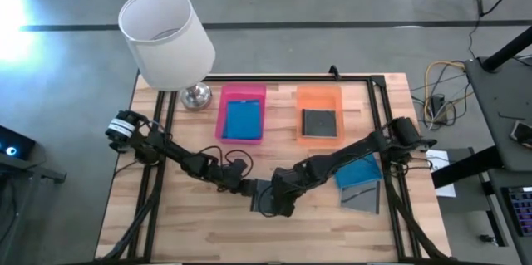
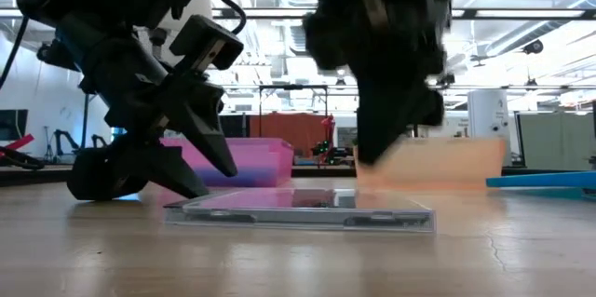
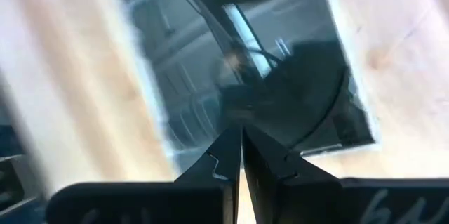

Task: Pick & place jewel cases by type
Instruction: Put the left black cd case into the orange bin

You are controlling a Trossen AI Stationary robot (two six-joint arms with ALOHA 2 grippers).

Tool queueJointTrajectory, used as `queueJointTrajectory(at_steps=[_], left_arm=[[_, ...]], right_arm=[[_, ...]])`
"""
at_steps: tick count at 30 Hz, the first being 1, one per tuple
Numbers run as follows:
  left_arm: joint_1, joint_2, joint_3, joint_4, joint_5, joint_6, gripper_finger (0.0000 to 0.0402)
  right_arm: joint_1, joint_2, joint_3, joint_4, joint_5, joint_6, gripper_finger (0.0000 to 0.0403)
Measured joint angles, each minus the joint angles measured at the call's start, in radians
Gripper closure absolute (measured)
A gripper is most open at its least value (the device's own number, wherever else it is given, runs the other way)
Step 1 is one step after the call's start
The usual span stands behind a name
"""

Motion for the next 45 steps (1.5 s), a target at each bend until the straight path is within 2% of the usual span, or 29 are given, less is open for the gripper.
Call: queueJointTrajectory(at_steps=[3,7,10,15,25,37,45], left_arm=[[0.0,-0.001,-0.007,0.002,-0.002,0.0,0.0266],[0.0,-0.002,-0.01,0.001,-0.002,0.001,0.0266],[0.0,-0.003,-0.01,-0.019,0.0,0.002,0.0266],[0.002,0.016,-0.009,-0.039,0.044,-0.002,0.0266],[0.005,0.036,0.017,-0.051,0.056,0.007,0.0266],[0.009,0.033,0.034,0.028,0.066,0.031,0.0266],[0.0,-0.02,0.034,0.049,0.147,0.038,0.0266]], right_arm=[[0.006,-0.046,-0.007,-0.051,0.003,0.001,0.039],[0.017,-0.021,-0.027,-0.111,-0.011,0.01,0.039],[0.023,0.022,-0.034,-0.096,-0.068,0.029,0.039],[0.036,0.077,-0.019,-0.043,-0.076,0.057,0.039],[0.031,0.091,-0.019,-0.004,-0.074,0.067,0.039],[0.031,0.123,-0.021,-0.007,-0.095,0.045,0.039],[0.033,0.123,-0.022,-0.044,-0.095,0.021,0.039]])
